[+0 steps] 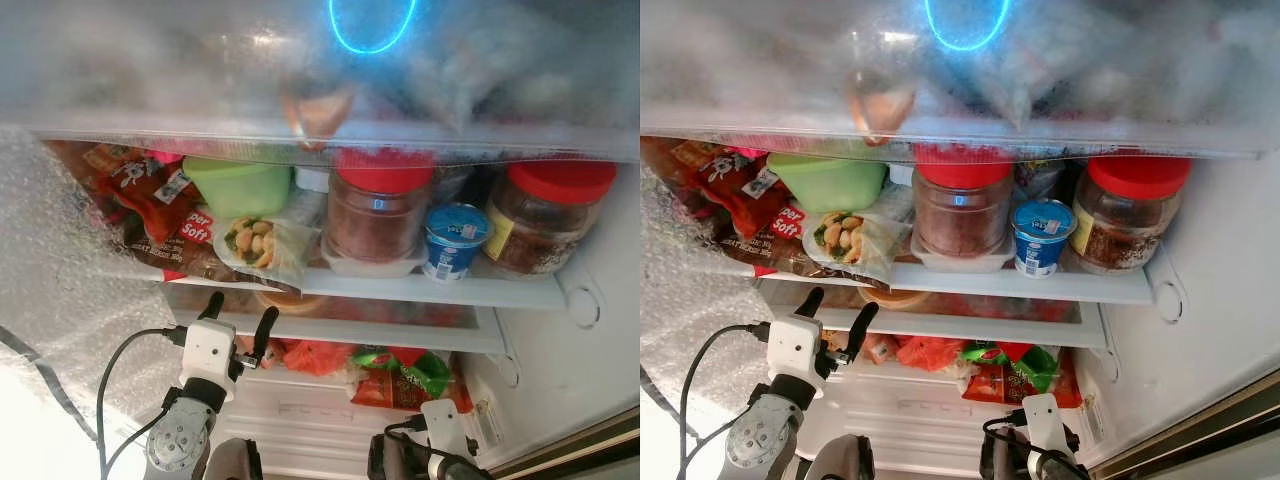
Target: Restocking fridge
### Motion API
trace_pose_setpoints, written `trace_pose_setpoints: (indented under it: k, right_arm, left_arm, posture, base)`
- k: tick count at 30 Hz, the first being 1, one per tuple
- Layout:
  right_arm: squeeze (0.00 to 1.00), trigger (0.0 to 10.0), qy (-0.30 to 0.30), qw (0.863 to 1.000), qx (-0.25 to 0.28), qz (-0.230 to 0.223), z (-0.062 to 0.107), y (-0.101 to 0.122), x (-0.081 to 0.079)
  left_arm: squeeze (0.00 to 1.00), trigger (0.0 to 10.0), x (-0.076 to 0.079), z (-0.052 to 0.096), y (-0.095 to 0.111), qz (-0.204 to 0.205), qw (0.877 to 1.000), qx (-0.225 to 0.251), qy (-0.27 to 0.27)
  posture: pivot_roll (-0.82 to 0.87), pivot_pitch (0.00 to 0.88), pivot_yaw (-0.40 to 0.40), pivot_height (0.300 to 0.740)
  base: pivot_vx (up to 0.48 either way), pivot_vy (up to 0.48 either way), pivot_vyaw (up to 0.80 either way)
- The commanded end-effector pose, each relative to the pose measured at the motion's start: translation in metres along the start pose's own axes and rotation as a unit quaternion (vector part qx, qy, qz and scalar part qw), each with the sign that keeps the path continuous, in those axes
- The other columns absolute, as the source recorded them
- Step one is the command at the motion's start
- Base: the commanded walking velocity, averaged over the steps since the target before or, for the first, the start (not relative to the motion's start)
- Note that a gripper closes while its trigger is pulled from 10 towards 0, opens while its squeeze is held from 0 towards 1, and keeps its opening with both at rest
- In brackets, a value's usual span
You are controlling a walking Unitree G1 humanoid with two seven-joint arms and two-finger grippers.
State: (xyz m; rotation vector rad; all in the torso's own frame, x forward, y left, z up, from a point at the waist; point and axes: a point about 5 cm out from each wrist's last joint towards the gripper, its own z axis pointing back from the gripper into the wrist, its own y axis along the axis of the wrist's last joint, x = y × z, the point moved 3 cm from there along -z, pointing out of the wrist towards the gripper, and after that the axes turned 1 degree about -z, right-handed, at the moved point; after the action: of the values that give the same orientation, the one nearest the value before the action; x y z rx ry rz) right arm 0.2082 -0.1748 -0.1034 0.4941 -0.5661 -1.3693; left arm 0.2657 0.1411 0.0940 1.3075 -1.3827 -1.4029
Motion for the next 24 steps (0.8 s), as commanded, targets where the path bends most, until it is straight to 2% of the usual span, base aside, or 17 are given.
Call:
trace_pose_setpoints:
  k: [1,24]
  right_arm:
    - [0.0,10.0,0.01,0.999,-0.044,-0.008,0.0051,-0.0258,-0.0075]
    - [0.0,10.0,0.011,0.999,-0.044,-0.01,0.0051,-0.0259,-0.0072]
  left_arm:
    - [0.0,10.0,0.0019,0.0006,0.0011,-0.006,1.0,0.003,-0.004]
    - [0.0,10.0,0.001,-0.0015,-0.0006,-0.009,1.0,-0.003,-0.002]
  posture:
    - [0.0,0.059,0.01,0.622]
    - [0.0,0.078,0.009,0.622]
  base:
    - [-0.259,0.0,0.0]
    - [-0.256,0.0,0.0]
